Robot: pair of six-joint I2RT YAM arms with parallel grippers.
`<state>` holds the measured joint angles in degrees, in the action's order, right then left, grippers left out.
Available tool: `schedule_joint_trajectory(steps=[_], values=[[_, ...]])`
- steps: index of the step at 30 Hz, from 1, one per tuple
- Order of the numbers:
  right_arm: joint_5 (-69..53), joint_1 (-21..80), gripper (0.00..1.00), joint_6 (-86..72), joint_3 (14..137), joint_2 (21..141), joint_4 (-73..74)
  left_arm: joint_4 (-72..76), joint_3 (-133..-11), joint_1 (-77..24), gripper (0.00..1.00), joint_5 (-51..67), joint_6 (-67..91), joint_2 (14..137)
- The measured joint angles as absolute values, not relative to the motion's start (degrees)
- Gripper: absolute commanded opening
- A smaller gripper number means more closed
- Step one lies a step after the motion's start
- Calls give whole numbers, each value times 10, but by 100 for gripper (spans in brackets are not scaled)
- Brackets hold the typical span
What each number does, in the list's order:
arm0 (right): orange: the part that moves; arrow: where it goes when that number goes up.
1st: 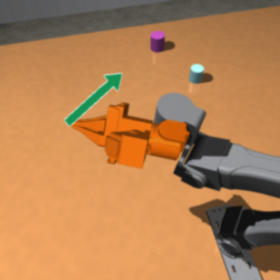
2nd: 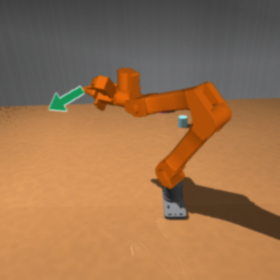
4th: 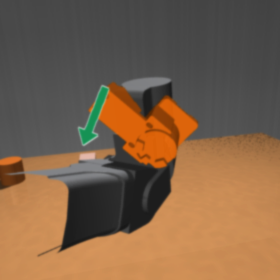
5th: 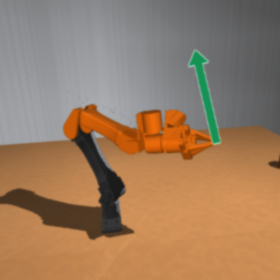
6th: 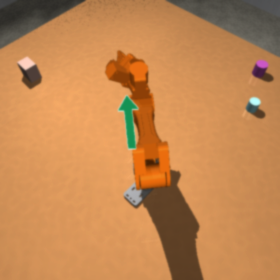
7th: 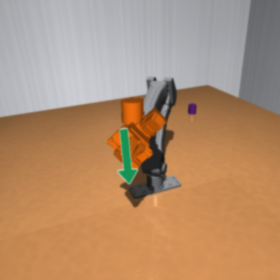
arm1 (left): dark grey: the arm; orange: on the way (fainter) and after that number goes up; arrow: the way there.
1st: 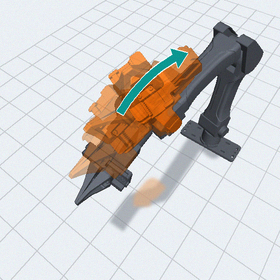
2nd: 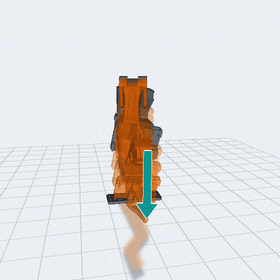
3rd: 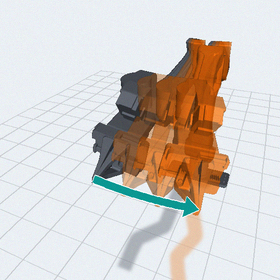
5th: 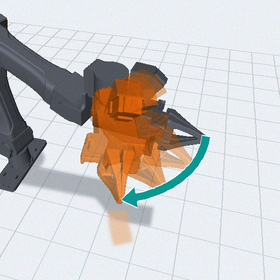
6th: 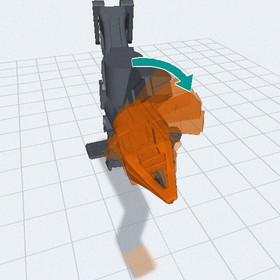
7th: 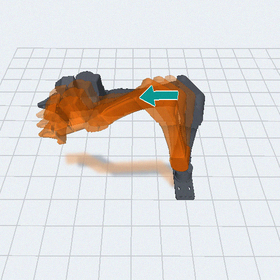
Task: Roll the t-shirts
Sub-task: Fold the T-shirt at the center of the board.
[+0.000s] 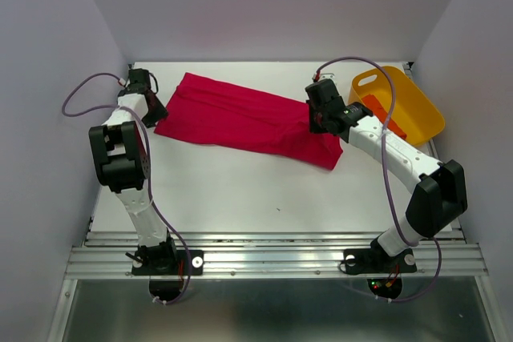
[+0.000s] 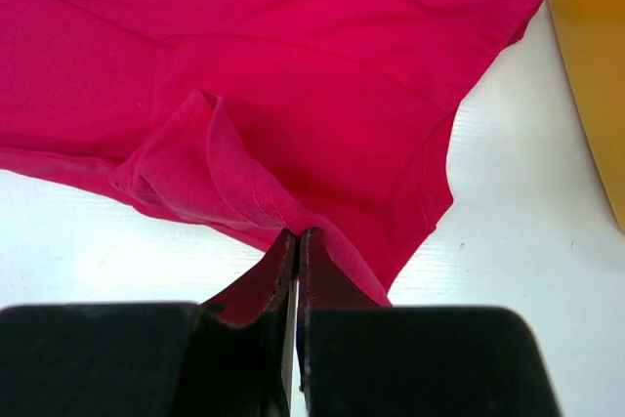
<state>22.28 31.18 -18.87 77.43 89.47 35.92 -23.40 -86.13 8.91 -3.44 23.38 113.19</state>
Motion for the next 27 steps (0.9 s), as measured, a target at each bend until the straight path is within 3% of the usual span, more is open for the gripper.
schedule_joint_trajectory(steps=[9,13,16,17,19,20,27], values=[[223,312,1,-189,774,895,359,-222,-808,90,55,-39,244,1132],[223,312,1,-189,774,895,359,-218,-803,90,48,-39,248,1132],[223,312,1,-189,774,895,359,-211,-803,90,35,-40,252,1133],[223,312,1,-189,774,895,359,-208,-803,90,23,-40,254,1134],[223,312,1,-189,774,895,359,-205,-803,90,14,-42,256,1138],[223,312,1,-189,774,895,359,-204,-803,90,3,-43,259,1140],[223,312,1,-189,774,895,359,-207,-816,90,0,-46,261,1150]])
